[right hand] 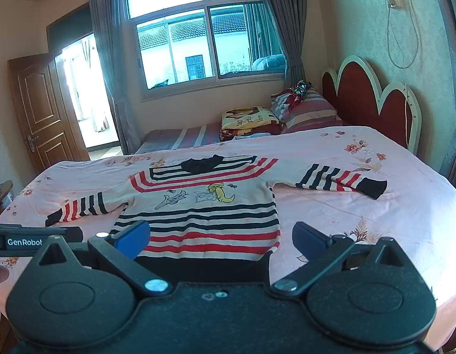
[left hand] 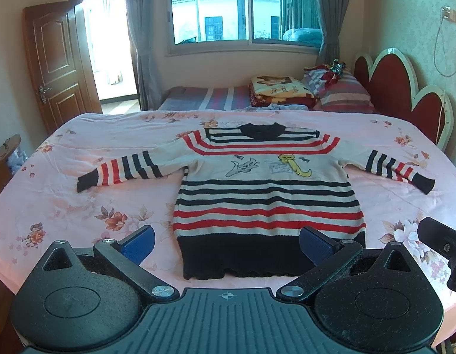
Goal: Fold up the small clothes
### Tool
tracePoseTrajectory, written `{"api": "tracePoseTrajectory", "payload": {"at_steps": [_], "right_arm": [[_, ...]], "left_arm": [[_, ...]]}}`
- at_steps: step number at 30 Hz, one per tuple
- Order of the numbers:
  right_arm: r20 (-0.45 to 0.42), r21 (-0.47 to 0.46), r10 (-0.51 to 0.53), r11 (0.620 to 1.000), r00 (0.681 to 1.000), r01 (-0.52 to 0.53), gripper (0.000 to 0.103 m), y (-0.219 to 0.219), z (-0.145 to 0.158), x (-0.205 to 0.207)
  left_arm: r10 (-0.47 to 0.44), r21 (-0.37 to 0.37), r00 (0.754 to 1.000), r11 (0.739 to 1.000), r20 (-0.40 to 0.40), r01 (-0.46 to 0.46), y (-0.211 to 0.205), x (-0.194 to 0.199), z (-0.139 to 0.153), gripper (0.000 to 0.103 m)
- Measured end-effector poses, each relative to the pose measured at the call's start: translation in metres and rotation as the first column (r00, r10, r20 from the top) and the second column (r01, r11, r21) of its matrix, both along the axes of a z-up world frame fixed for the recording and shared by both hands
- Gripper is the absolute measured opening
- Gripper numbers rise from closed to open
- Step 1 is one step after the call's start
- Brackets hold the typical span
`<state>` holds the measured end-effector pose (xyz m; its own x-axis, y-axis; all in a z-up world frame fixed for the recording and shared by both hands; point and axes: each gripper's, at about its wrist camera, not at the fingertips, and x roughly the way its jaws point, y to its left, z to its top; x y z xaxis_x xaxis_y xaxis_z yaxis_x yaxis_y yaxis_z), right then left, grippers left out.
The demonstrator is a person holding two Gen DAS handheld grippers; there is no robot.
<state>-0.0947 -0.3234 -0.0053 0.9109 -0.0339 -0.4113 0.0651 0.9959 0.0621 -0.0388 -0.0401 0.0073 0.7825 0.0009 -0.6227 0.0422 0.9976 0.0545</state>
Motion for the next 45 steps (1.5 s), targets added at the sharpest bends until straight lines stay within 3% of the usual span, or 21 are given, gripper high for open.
{"api": "tracePoseTrajectory", "payload": {"at_steps": [22, 45], "right_arm": [[-0.02, 0.007, -0.016, 1.0, 1.0, 0.016, 0.102, -0.001, -0.01, 0.017], [-0.085, 0.015, -0.09, 0.996, 0.992, 0.091, 0.102, -0.001, -0.024, 0.095]], "left_arm": [[0.013, 0.01, 0.999, 1.0, -0.029, -0.013, -0.003, 0.02, -0.011, 0.103], [0.016, 0.009, 0.995, 1.0, -0.099, -0.015, 0.008, 0.116, -0.04, 0.103]]}}
